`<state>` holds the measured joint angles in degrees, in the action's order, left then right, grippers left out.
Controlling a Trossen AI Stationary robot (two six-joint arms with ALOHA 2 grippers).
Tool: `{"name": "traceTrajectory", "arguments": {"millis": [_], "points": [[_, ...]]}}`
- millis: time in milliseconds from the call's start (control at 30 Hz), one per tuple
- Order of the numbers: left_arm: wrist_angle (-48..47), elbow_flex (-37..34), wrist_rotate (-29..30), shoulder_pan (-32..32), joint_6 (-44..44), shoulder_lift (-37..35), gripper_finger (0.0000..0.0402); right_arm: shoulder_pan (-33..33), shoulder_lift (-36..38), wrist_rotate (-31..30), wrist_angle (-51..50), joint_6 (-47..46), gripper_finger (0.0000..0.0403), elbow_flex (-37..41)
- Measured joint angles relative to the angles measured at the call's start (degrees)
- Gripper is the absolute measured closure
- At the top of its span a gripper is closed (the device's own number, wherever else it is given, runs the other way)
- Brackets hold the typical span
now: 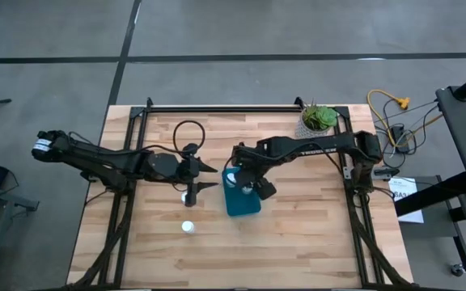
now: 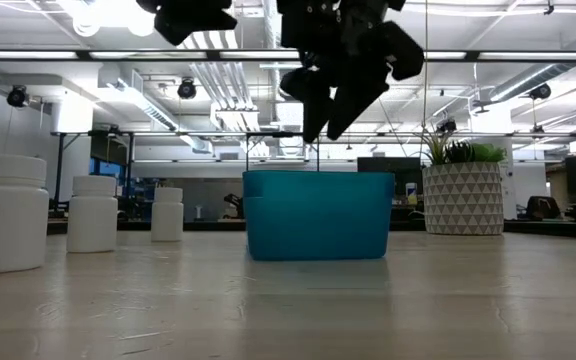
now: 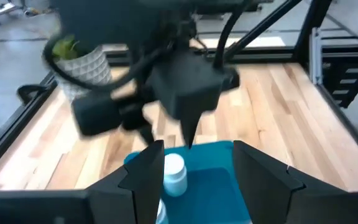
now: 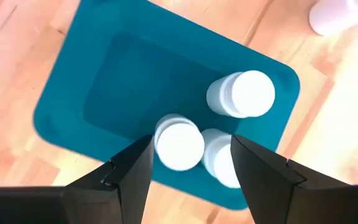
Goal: Pick and place pill bottles into a basket
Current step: Put the white pill bottle into the blue bin
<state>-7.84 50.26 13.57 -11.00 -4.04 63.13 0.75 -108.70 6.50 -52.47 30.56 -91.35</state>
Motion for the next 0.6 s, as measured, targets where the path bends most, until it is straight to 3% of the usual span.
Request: {"name": "traceTrajectory", "arguments": {"millis": [233,600], "points": [[-5.25,-0.36,2.43,-0.04,-3.08,-3.55,0.0229,0.02,2.81,0.04,-2.60,-2.18,0.0195,0.13],[-5.31,-4.76,4.36,-0.68,-7.76,-9.21,0.0229,0.07,4.41,3.03,-2.47,-3.60,0.0195,1.32]]}}
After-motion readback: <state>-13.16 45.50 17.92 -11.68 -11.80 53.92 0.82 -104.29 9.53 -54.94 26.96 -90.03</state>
